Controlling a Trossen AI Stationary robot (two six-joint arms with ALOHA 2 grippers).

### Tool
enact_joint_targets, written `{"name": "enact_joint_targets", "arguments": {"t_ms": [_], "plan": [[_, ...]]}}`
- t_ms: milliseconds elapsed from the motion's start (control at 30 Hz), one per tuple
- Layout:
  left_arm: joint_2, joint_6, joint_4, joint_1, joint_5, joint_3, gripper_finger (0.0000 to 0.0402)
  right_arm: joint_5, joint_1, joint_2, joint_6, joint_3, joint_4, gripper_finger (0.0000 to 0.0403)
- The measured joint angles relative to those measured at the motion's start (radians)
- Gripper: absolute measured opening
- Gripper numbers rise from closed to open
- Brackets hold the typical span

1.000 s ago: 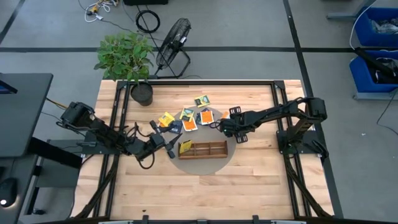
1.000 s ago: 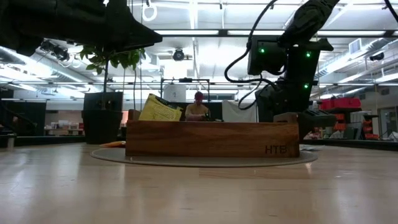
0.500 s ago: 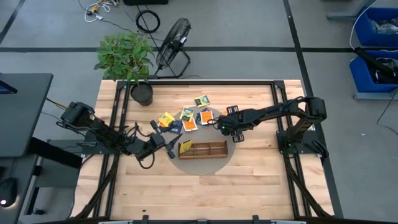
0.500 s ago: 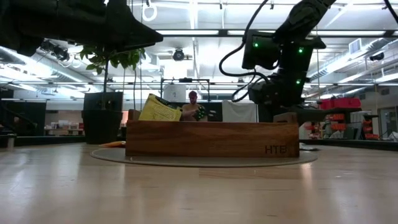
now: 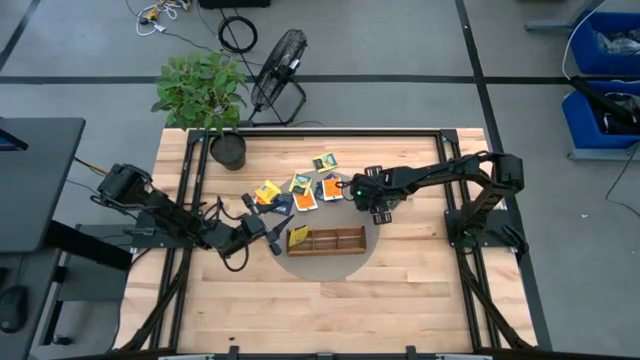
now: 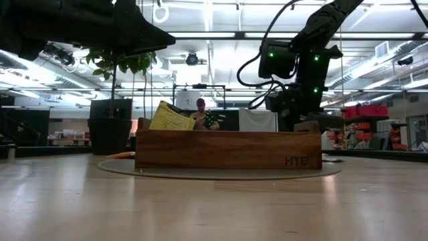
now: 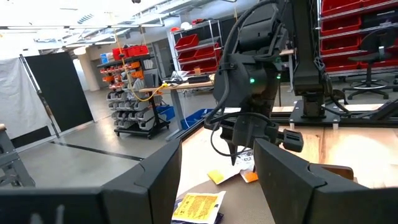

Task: Pick & Place Tea
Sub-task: Put the orange tea bag into the middle section of the wooden organizer

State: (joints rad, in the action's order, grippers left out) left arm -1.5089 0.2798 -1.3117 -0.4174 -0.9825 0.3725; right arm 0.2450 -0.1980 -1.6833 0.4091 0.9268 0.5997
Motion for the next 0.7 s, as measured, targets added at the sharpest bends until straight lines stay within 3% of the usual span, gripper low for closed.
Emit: {"name": "enact_joint_targets", "arguments": {"t_ms": [333, 700], "plan": [[0.000, 0.000, 0.000, 0.000, 0.000, 0.000, 0.0206, -0.128, -0.070, 0.000, 0.000, 0.000, -0.022, 0.0207], [0.000, -0.008, -0.001, 0.000, 0.000, 0.000, 0.0206, -0.157, -0.117, 0.000, -0.013, 0.000, -0.003, 0.0207]]}}
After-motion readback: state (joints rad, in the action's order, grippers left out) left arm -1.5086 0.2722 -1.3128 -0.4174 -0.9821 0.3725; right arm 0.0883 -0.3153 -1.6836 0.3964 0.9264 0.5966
